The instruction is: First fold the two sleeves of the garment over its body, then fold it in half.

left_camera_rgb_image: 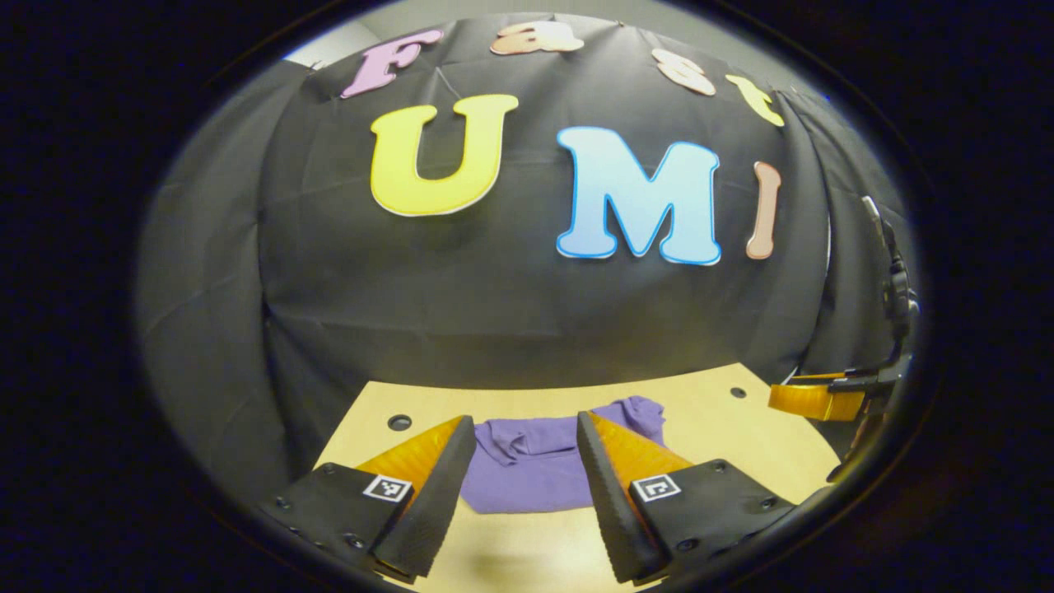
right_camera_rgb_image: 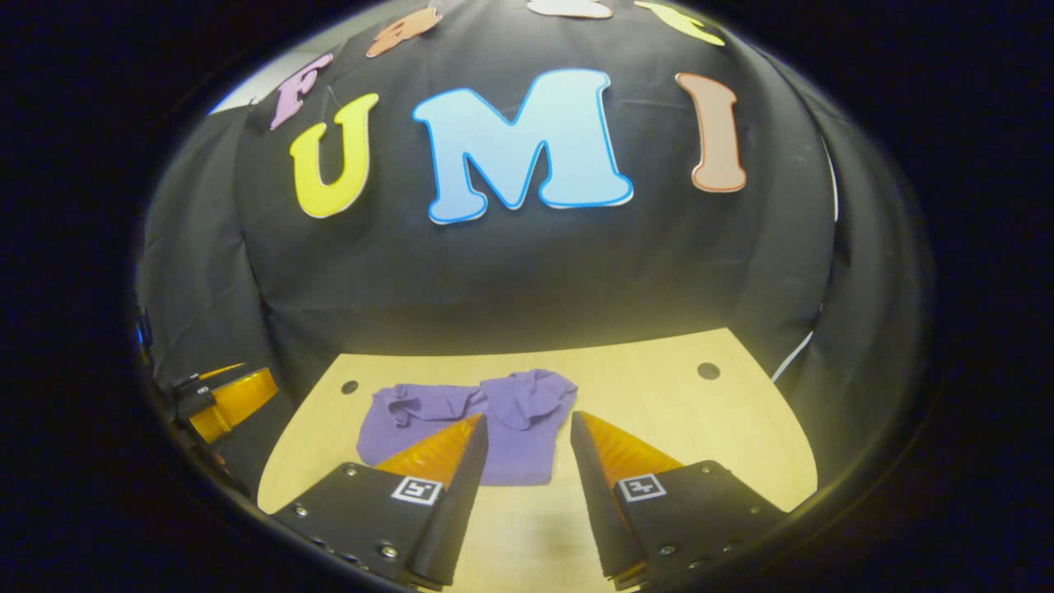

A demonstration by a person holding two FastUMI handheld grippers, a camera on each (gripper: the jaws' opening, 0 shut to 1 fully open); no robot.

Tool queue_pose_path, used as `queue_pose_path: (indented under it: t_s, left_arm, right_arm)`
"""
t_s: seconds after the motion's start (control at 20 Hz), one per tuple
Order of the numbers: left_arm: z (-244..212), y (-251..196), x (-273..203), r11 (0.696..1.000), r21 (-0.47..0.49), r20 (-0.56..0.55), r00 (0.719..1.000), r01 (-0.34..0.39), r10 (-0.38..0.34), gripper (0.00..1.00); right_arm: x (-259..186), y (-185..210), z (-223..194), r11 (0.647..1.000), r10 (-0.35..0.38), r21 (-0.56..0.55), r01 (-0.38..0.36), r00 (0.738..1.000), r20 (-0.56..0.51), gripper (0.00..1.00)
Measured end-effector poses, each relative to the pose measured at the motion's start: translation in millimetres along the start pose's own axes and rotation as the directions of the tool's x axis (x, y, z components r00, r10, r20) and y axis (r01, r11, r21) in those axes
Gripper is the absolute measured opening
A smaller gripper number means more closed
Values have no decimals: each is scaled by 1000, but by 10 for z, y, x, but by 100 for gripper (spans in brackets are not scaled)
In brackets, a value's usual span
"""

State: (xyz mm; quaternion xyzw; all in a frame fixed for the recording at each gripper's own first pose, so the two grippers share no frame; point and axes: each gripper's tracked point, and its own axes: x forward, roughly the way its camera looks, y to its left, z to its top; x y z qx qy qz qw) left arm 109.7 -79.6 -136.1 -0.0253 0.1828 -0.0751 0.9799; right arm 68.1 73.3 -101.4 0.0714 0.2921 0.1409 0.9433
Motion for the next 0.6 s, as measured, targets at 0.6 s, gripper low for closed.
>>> queue_pose_path:
  t_s: [0.6]
  left_arm:
    - [-147,26,-784,999,23,49,998,47,-48,82]
  right_arm:
    - [-742,-16,-27,998,-59,3,60,983,171,63]
